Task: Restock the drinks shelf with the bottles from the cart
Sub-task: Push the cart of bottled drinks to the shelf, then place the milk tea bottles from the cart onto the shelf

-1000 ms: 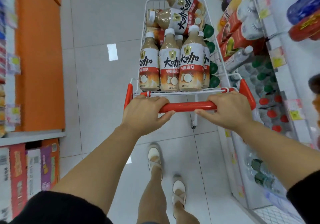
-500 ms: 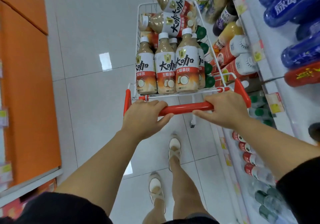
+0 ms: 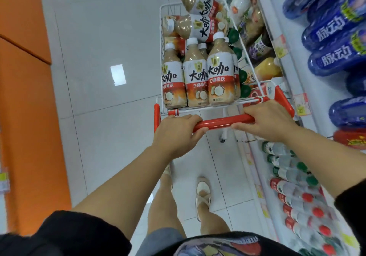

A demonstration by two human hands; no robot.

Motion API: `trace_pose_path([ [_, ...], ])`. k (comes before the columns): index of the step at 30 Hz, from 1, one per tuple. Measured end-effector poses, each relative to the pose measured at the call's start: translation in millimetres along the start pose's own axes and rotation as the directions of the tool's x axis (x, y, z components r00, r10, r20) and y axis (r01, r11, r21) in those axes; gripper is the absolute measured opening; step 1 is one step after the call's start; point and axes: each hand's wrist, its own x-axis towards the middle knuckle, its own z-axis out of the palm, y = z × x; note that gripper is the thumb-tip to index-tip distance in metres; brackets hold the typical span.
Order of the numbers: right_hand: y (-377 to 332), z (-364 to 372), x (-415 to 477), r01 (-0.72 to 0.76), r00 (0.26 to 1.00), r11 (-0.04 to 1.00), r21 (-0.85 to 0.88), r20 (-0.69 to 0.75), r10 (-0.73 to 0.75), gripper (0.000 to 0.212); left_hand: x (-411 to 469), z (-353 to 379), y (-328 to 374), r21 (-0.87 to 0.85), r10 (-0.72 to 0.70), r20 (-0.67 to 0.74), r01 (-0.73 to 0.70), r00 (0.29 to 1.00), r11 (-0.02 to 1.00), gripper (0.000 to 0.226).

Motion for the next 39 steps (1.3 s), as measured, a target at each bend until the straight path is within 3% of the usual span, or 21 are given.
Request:
trace_pose_path([
  [5, 15, -26, 27, -0.151, 0.977, 0.987, 0.050, 0.156, 0.142, 0.045, 38, -27, -9, -0.178, 0.075, 0.165, -0.045, 0.983, 0.983, 0.030],
  [8, 23, -36, 38, -0.267, 0.951, 0.954, 0.140, 0.198, 0.237, 0.038, 60, -40, -11, -0.309, 0.119, 0.276, -0.030, 0.954, 0.951, 0.023],
  [11, 31, -44, 44, -0.354, 0.928, 0.914, 0.196, 0.194, 0.318, 0.043, 80, -50, -9, -0.410, 0.172, 0.366, -0.007, 0.915, 0.912, 0.021],
  [16, 45, -54, 53, -0.399, 0.914, 0.877, 0.268, 0.196, 0.356, 0.049, 119, -75, -10, -0.389, 0.209, 0.502, 0.003, 0.839, 0.921, 0.033],
  [21, 48, -70, 70, -0.458, 0.872, 0.832, 0.312, 0.336, 0.354, 0.058, 169, -107, -26, -0.370, 0.071, 0.426, 0.102, 0.902, 0.923, 0.032],
  [23, 47, -75, 81, -0.510, 0.854, 0.740, 0.439, 0.358, 0.376, 0.064, 185, -120, -36, -0.378, -0.053, 0.346, 0.191, 0.937, 0.906, 0.029],
  [26, 42, -85, 104, -0.521, 0.835, 0.582, 0.625, 0.230, 0.500, 0.058, 206, -136, -53, -0.425, -0.225, 0.173, 0.279, 0.959, 0.861, 0.023],
  [28, 33, -90, 122, -0.524, 0.793, 0.516, 0.677, 0.168, 0.585, 0.060, 222, -140, -62, -0.466, -0.273, 0.142, 0.308, 0.951, 0.830, 0.013],
  [30, 24, -89, 139, -0.531, 0.770, 0.464, 0.709, 0.175, 0.613, 0.070, 240, -137, -69, -0.434, -0.254, 0.193, 0.314, 0.948, 0.844, 0.021],
  [34, 8, -75, 162, -0.615, 0.681, 0.324, 0.719, 0.277, 0.678, 0.097, 271, -131, -67, -0.176, -0.180, 0.413, 0.272, 0.893, 0.946, 0.039],
  [36, 2, -70, 168, -0.664, 0.613, 0.281, 0.693, 0.290, 0.734, 0.101, 275, -130, -60, -0.208, -0.181, 0.466, 0.306, 0.866, 0.929, 0.040],
  [39, -6, -66, 175, -0.709, 0.519, 0.233, 0.665, 0.269, 0.811, 0.099, 268, -125, -58, -0.279, -0.136, 0.413, 0.267, 0.900, 0.922, 0.039],
])
